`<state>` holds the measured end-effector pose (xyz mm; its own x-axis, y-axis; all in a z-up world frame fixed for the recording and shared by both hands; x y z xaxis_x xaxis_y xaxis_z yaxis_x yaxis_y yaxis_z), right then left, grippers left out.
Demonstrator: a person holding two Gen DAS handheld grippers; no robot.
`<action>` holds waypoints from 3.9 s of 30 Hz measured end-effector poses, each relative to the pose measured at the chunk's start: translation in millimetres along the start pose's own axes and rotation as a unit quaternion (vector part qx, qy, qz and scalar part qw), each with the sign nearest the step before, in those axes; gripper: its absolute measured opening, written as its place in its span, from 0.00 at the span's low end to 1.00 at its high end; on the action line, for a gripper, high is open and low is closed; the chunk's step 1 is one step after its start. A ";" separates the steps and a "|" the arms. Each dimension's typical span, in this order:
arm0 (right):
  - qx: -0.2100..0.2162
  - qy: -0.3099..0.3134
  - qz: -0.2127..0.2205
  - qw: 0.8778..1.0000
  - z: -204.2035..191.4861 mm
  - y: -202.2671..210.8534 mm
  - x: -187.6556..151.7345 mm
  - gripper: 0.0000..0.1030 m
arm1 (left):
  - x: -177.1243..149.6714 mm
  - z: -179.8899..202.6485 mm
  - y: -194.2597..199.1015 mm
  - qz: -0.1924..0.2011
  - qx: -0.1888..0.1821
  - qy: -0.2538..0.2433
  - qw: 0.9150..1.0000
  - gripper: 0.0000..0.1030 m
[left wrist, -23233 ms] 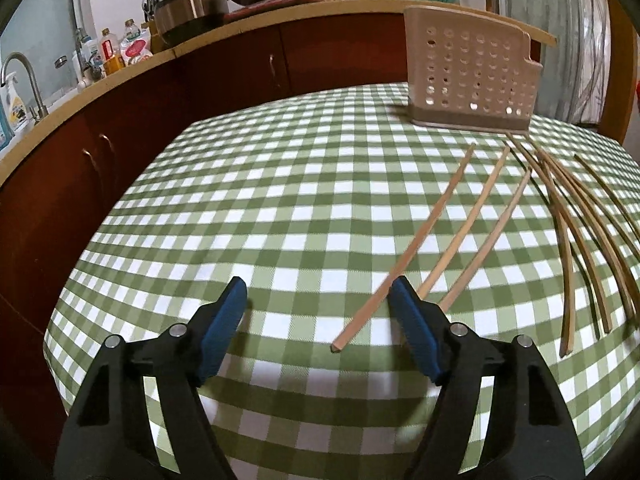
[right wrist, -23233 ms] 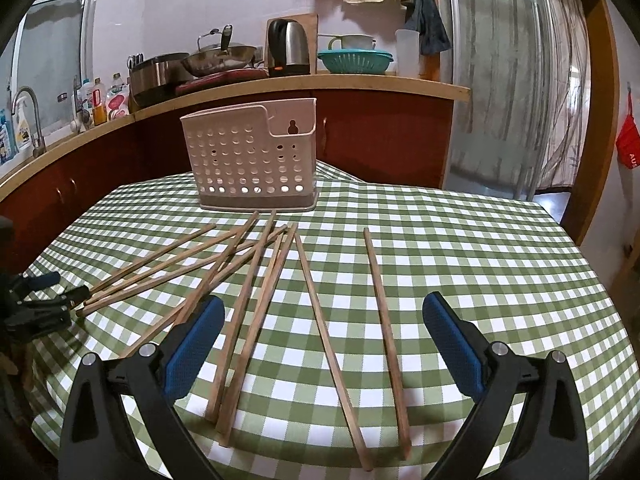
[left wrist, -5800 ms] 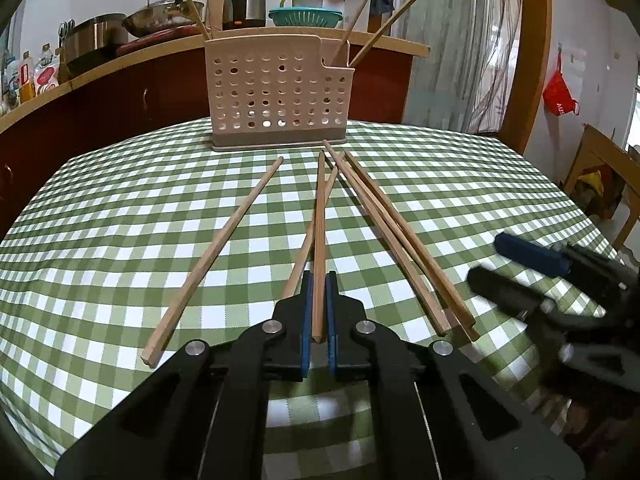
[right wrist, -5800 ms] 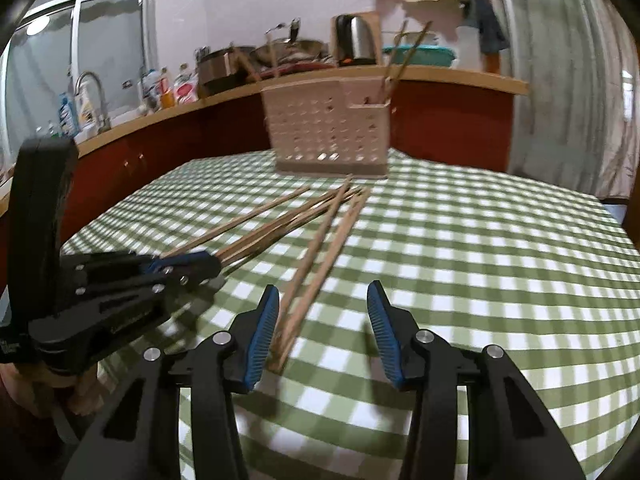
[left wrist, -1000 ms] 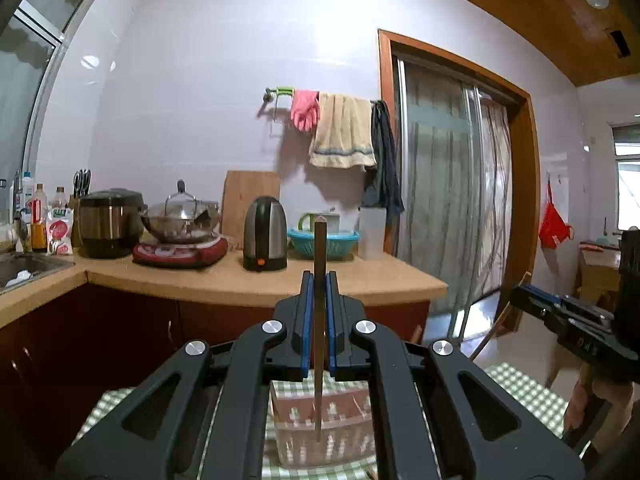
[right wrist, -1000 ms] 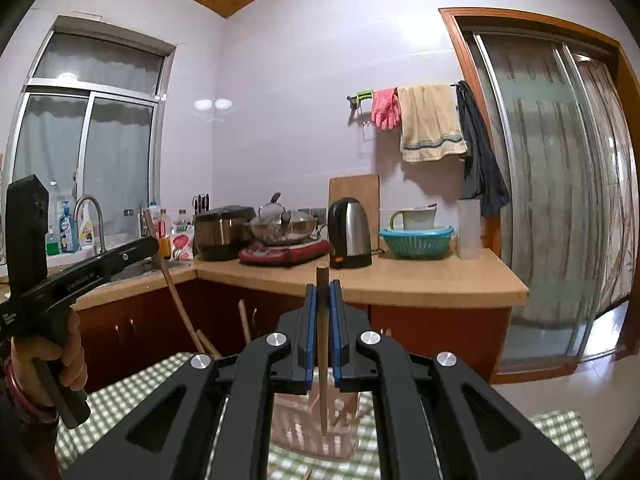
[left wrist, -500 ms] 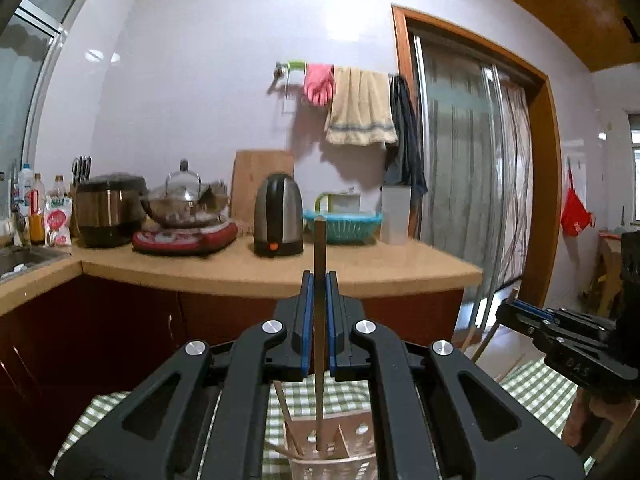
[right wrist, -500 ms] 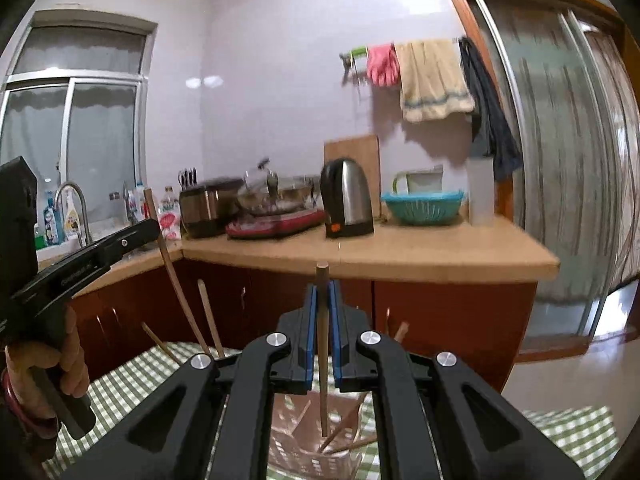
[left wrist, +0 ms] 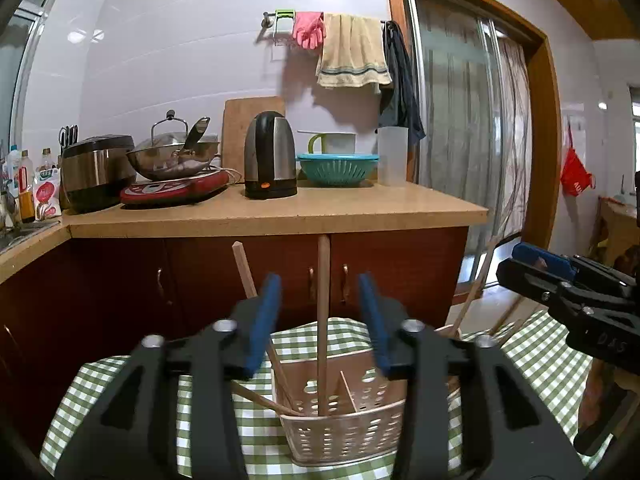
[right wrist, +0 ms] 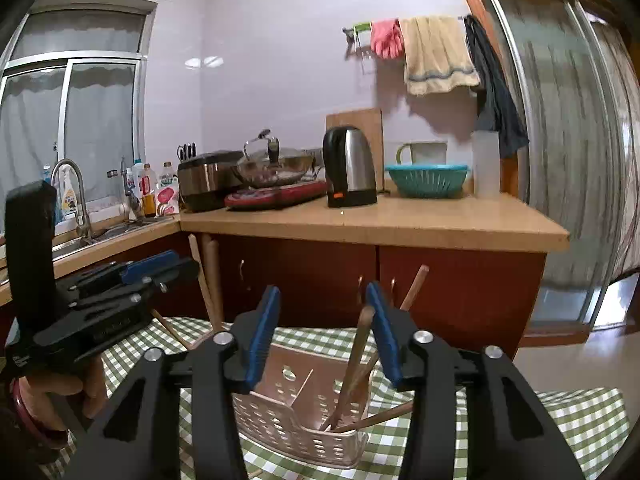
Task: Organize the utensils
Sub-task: 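Open both grippers to release the chopsticks into the holder, then move both open grippers back over the remaining loose chopsticks, then close the right gripper on a chopstick while the left gripper closes on another, then lift both held chopsticks and lower them into the beige holder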
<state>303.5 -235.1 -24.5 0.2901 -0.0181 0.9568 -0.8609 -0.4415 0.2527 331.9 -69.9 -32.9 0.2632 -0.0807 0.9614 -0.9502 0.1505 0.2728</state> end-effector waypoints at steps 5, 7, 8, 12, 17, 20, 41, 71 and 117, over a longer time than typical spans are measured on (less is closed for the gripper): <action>0.000 0.009 0.015 1.000 -8.9 18.7 10.0 0.56 | 0.5 -0.6 11.6 -0.001 -0.006 0.004 1.000 0.56; -0.001 0.011 0.018 1.000 -11.4 26.0 11.6 0.56 | -0.6 0.1 17.0 -0.003 -0.006 0.000 1.000 0.59; -0.001 0.011 0.020 1.000 -13.8 32.2 11.9 0.56 | -1.7 0.3 21.7 -0.003 -0.006 -0.002 1.000 0.60; -0.006 0.007 0.023 1.000 -21.1 53.6 3.8 0.56 | -7.1 0.2 38.8 -0.001 -0.002 -0.006 1.000 0.61; -0.022 0.005 0.008 1.000 -33.0 74.8 -29.2 0.56 | -31.5 -5.4 65.9 -0.011 0.005 0.002 1.000 0.61; -0.025 -0.005 -0.013 1.000 -42.5 86.4 -63.7 0.56 | -54.5 -9.9 82.9 -0.025 0.014 0.009 1.000 0.61; -0.014 -0.064 -0.163 0.984 -91.8 106.7 -245.7 0.35 | -190.4 -36.7 154.3 -0.119 0.073 0.025 0.990 0.61; -0.025 -0.102 -0.177 0.979 -76.5 112.6 -257.9 0.08 | -263.7 -18.1 158.1 -0.210 0.046 0.018 0.976 0.45; -0.033 -0.034 -0.039 0.998 -77.8 155.9 -127.9 0.07 | -140.6 -27.2 199.7 -0.073 0.036 0.017 0.997 0.06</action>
<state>99.6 -231.8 -96.3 0.3826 -0.0478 0.9227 -0.8600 -0.3835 0.3367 109.7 -1.7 -112.6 0.4035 -0.0624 0.9128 -0.9107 0.0686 0.4073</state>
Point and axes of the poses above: each gripper's, at about its wrist camera, not at the fingertips, and y roughly against the way its jaws point, z to its right, x to its top, the point moved 8 cm from there along -y, roughly the way its jaws point, and after that the axes turned 7 degrees about x, right-handed, at the moved point
